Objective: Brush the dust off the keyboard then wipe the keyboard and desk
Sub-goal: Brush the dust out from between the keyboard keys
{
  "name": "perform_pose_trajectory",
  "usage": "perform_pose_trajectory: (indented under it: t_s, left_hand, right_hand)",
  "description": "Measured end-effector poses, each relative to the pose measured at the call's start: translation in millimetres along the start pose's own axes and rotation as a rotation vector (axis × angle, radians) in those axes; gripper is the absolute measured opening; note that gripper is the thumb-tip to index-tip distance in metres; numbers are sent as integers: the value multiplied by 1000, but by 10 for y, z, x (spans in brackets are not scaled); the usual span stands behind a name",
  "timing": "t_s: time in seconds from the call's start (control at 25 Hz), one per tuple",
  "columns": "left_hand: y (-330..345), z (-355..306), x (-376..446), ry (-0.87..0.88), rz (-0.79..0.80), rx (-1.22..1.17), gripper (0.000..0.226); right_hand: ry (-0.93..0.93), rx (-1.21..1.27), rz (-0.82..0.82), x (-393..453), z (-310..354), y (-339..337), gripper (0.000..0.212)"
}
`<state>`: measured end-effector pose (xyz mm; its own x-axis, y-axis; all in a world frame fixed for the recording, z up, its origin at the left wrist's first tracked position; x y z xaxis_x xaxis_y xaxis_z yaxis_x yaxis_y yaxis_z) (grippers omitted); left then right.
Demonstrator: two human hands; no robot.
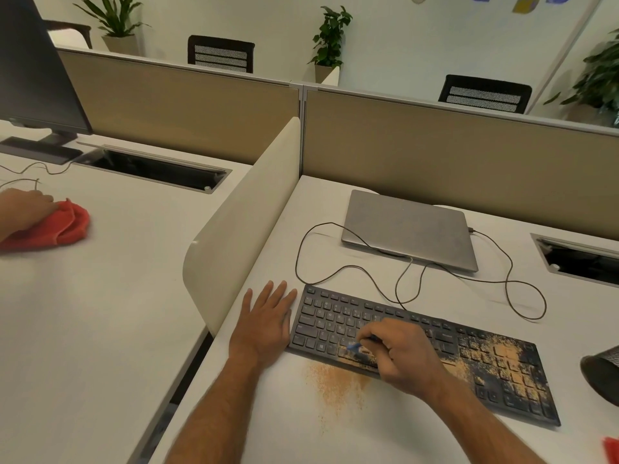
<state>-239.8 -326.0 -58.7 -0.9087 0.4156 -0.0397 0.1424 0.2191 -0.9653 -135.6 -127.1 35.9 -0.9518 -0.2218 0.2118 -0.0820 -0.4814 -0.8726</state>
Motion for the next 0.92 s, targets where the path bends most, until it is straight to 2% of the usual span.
perform_pose_trajectory:
  t_s: [0.36,0.6,0.76,0.92]
  left_hand:
    - [-4,9,-1,-6,-3,-7,57]
    - [-3,5,-6,-2,-1,-1,64]
    - [-6,7,-6,-5,-3,-8,60]
    - [-6,-1,-4,-1,-7,-16,70]
  right_hand:
    - [0,80,-21,71,22,61,14]
    - [-25,107,-96,103,27,-163,13]
    - [-207,-106,13,128,239,-123,20]
    - [-314,-192,127,6,380,92,33]
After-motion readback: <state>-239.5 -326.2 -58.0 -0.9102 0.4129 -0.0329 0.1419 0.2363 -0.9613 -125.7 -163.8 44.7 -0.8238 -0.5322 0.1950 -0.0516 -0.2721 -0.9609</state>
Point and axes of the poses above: each hand's wrist, its own x-axis towards the middle knuckle, its own y-axis out of the palm, z = x × y, the point moved 8 cm from there along x, towards the middle knuckle, and after that the axes turned 2 degrees about z, right-handed, at the moved point
